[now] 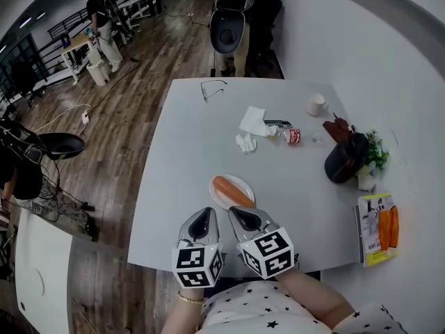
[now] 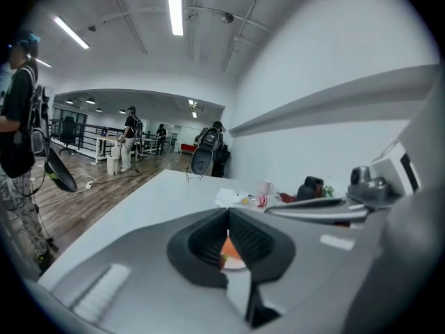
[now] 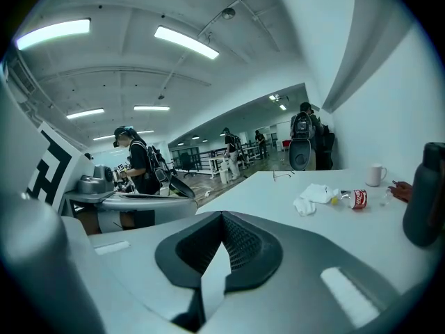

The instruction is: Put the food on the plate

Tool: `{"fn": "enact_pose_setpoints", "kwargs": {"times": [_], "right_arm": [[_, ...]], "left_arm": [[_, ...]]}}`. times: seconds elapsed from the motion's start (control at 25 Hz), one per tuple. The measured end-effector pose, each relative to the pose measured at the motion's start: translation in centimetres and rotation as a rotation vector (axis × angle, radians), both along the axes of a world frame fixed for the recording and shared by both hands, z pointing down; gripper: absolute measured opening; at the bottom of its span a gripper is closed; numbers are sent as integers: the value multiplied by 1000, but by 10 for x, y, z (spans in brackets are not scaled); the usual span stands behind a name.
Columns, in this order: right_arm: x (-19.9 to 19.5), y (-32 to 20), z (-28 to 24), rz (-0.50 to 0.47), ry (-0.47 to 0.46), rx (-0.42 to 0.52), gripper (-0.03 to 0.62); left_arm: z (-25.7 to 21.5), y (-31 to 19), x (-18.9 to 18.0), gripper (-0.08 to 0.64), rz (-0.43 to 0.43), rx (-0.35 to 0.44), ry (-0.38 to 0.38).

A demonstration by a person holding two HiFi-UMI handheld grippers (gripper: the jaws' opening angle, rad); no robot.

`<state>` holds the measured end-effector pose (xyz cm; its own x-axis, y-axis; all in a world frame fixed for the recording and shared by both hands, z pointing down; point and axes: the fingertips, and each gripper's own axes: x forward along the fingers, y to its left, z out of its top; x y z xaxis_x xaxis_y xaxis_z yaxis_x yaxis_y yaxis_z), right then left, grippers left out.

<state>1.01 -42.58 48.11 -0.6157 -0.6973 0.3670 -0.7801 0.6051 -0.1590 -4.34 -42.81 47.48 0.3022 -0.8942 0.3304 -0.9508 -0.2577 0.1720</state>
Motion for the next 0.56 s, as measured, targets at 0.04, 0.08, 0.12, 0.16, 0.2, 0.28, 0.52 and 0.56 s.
{"fn": "enact_pose_setpoints", "kwargs": {"times": [0.04,0.08,0.12,0.16,0.2,0.28,0.52,0.56], "right_arm": [[0,0,0,1,0,1,-2],[0,1,1,2,2,2,-2],[0,1,1,4,3,2,-2],[1,1,1,6,3,1,-2],[1,1,2,7,4,-1,-2],[1,2,1,9,4,-5,-2],[0,3,0,12,3,1,-2],[0,3,0,12,3,3,-2]], "left_arm": [[0,0,-1,8,-2,1,0],[-1,1,-2,8,-4,2,0],[-1,2,-2,8,-4,2,-1],[-1,2,-1,8,-3,1,-2],[-1,3,-1,8,-1,0,-3],[-2,4,0,8,4,0,-8],[-1,6,0,8,1,0,-13],[-1,6,0,8,0,0,-14]]}}
